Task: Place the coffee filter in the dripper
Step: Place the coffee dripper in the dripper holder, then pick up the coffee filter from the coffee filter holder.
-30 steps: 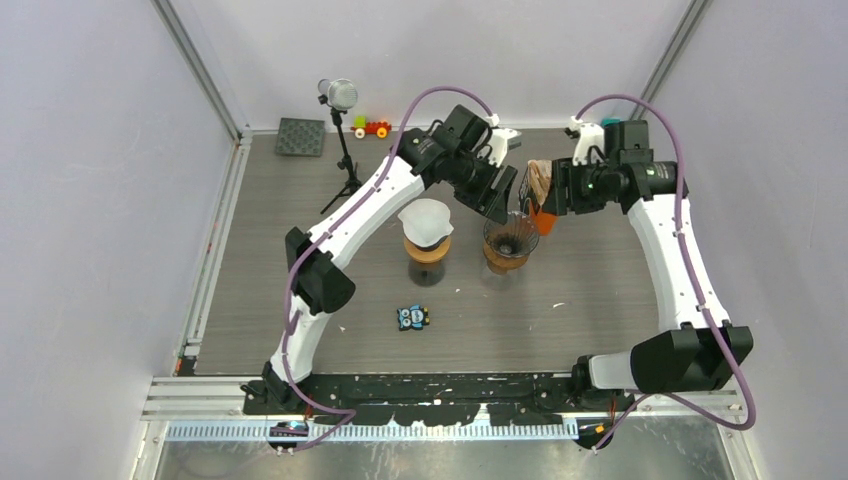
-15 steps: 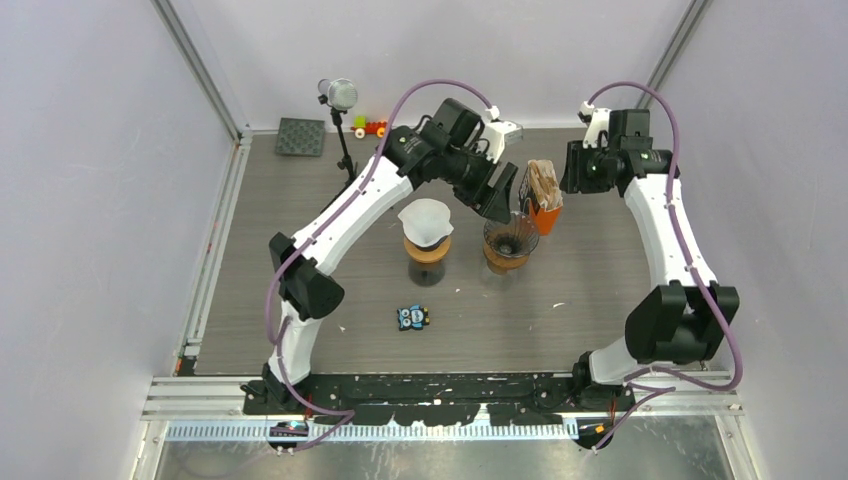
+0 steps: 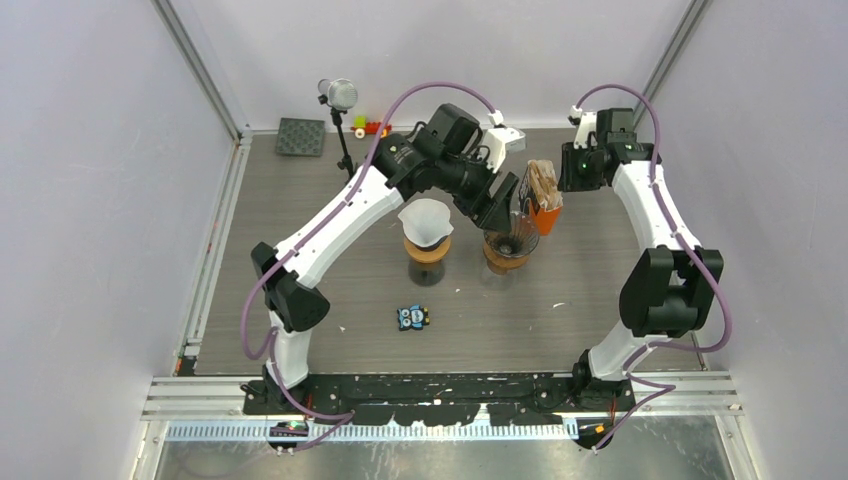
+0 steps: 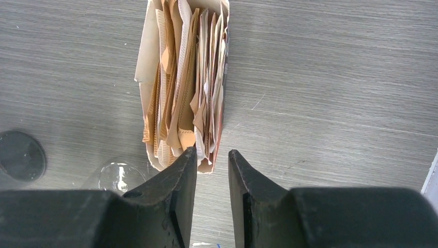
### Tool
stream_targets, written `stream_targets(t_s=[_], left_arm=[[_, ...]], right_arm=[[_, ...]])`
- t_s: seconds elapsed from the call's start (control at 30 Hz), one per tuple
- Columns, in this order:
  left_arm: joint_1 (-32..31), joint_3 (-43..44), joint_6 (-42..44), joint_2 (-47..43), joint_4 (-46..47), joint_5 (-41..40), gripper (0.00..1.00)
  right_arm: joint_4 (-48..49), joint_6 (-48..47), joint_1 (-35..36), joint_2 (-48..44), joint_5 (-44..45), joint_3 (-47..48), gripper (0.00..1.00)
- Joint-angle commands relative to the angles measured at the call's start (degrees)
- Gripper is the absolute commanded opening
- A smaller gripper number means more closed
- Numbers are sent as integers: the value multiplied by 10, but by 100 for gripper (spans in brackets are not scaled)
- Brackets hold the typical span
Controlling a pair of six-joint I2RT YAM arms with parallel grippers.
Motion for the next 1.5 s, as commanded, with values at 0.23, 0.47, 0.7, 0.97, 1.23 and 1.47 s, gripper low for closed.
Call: stream_targets(t_s=[0.23,0.47,0.7,0.97,1.23,1.47], left_arm=[[-3,-9,17,-25,20,-2,70],[-3,-13,20,-28,19,-6,70],[-3,-17,21,-27,20,-7,70],[-3,-17,22,-25,19,-5,70],[-3,-21,24,-30,18,-6,70],[-3,-22,26,-35,18,-6,70]], right_arm=[[26,-7,1,16,-15,27,29],[20,-7,0,29,-26,34,23],[17,-5,0,24,-29,38,15],[7,-5,0,13,-28,52,10],[-10,-7,0,1,-28,71,9],[-28,-7,1,-21,-26,82,10]])
